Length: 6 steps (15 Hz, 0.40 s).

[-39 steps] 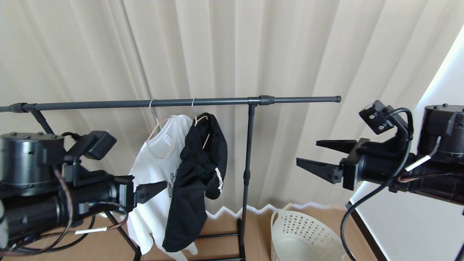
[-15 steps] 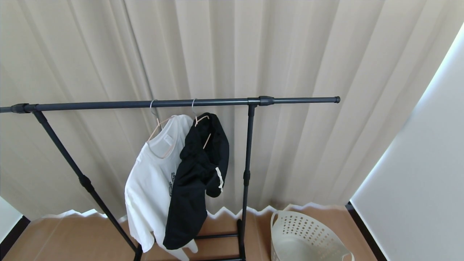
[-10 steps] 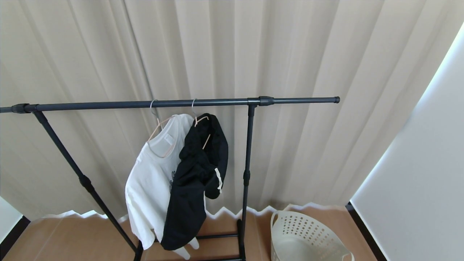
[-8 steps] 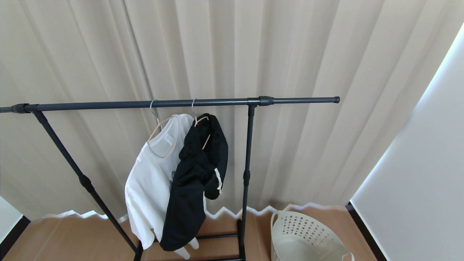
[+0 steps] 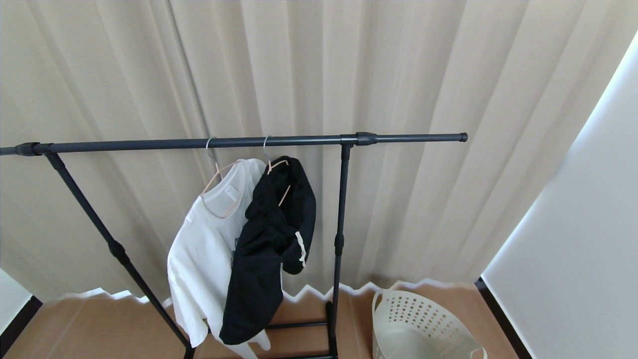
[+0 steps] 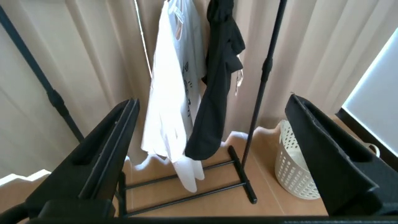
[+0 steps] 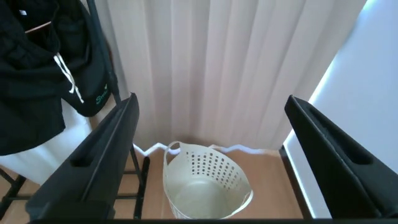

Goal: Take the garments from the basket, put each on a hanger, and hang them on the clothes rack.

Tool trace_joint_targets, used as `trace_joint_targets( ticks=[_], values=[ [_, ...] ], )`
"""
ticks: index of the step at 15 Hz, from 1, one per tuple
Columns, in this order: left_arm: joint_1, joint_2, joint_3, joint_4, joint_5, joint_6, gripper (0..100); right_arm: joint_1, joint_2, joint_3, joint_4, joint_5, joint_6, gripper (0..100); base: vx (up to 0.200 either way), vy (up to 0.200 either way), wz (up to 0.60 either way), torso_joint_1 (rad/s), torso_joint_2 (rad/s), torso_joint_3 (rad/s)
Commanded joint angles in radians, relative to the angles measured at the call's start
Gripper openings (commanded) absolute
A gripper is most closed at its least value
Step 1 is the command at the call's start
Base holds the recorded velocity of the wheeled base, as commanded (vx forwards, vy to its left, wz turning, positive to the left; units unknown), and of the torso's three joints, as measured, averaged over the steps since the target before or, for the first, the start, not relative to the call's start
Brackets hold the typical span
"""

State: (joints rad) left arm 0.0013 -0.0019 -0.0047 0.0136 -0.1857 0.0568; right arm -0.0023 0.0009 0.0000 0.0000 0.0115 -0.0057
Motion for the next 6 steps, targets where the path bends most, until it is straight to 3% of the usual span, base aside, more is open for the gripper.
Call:
trace_joint_targets(
  ticks=[1,6],
  values=[
    [0.000,0.002,0.000,0.000,0.000,0.000,100,-0.001,-0.001,0.000,-0.002,0.001,-0.003,100,0.000,0.000,0.00,0.000,0.00,0.000],
    [0.000,0.002,0.000,0.000,0.000,0.000,100,-0.001,-0.001,0.000,-0.003,0.001,-0.003,100,0.000,0.000,0.00,0.000,0.00,0.000]
  ],
)
